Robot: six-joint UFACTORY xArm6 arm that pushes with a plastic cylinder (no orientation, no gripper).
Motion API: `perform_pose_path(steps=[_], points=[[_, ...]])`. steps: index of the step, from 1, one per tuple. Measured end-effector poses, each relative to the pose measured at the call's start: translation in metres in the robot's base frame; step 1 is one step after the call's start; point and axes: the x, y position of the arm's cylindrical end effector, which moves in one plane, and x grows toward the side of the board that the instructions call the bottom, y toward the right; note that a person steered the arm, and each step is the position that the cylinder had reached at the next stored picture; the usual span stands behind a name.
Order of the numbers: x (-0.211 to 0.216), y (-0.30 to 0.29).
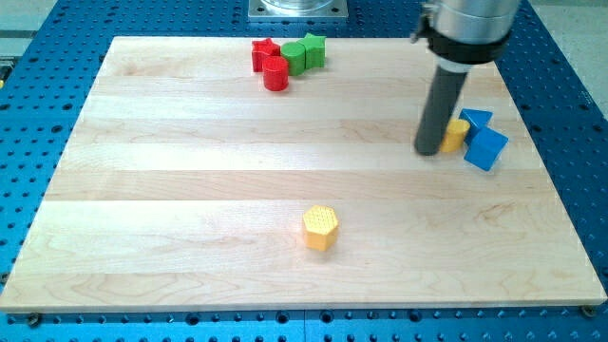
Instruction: Push the yellow blocks into the blue blocks
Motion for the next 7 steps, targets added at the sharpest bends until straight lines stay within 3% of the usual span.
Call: perform_pose_path(steps=[1,2,3,4,5,6,7], points=[[0.008,-0.034],[0.018,-0.126],[0.100,-0.227],[0.167,-0.230],[0.134,-0.162],[0.094,-0.147],[0.086,-0.085]])
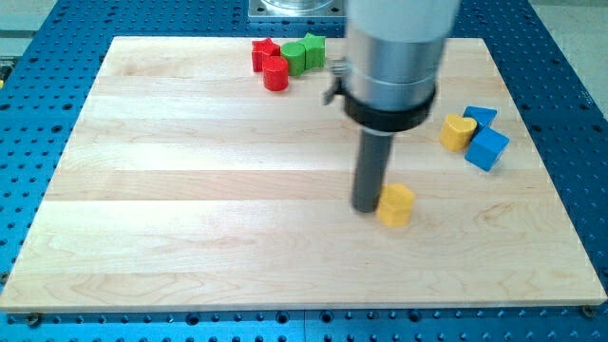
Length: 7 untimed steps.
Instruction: Push the yellow blocks into the blue blocks
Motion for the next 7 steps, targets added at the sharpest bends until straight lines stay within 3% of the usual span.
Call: perform_pose_path(steps=[1,2,3,4,5,6,7], points=[[0.019,-0.043],[0.037,0.022],[-0.021,0.109],[-0.030,0.104],[0.013,0.060],[-0.031,0.069],[-0.031,0.031]])
